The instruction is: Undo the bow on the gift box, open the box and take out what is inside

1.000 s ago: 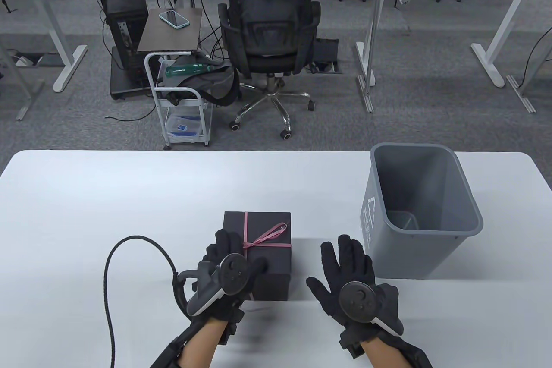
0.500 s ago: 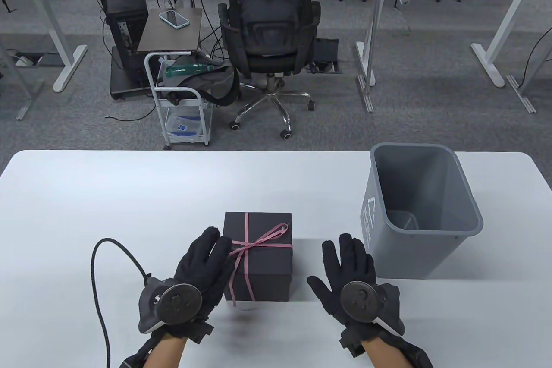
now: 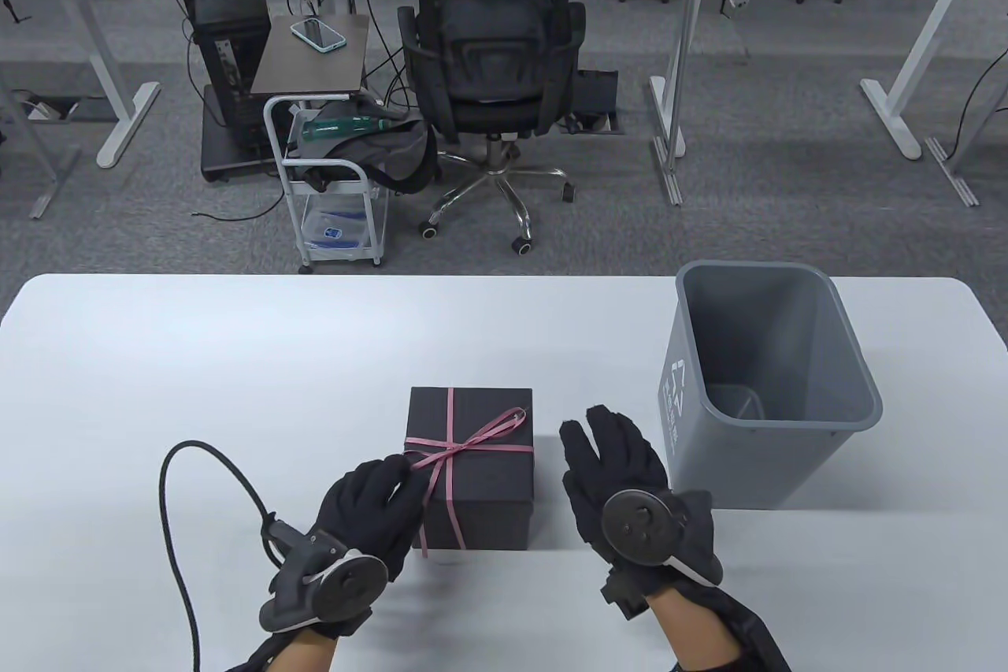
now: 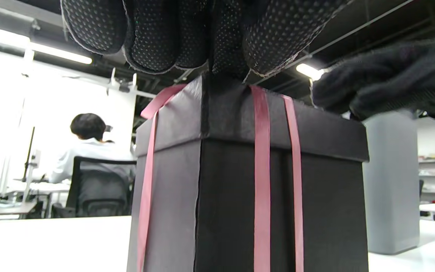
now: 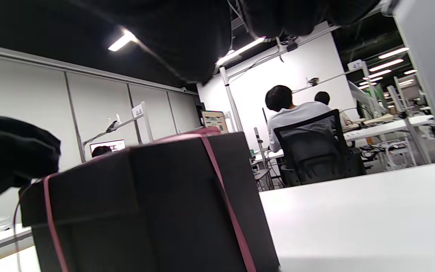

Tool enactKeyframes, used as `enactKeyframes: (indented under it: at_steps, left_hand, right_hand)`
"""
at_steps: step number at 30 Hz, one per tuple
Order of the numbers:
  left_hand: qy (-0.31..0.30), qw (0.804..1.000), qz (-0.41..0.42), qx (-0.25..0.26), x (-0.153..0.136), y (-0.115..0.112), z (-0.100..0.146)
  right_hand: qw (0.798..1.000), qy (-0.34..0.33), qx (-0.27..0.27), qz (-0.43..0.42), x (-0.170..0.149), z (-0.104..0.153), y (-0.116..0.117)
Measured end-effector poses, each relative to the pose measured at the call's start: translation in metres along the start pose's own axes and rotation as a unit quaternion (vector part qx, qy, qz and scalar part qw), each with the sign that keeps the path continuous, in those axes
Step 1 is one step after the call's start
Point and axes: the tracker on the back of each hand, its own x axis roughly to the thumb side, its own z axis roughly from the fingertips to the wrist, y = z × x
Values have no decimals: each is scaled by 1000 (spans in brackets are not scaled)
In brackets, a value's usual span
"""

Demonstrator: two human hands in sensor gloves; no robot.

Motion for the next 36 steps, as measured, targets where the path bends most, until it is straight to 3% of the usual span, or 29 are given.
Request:
enactKeyframes:
  at_steps: [7, 18, 24, 30, 33, 36]
  left_hand:
    - [18, 999, 20, -16, 4, -3, -1]
    - [26, 998, 46, -19, -1, -6, -2]
    - [27, 998, 50, -19, -1, -6, -2]
    - [28, 998, 53, -20, -1, -6, -2]
    - [28, 998, 54, -21, -1, -5, -2]
    - [28, 998, 53, -21, -1, -5, -2]
  right_hand:
    - [997, -1, 68, 26, 15, -46, 13]
    - [994, -10, 100, 42, 14, -70, 33]
    - [993, -24, 54, 99, 18, -78, 33]
    - [999, -3, 10, 52, 14, -84, 32]
    - [997, 58, 40, 29, 6, -86, 30]
    - [985, 106, 129, 47, -3, -88, 33]
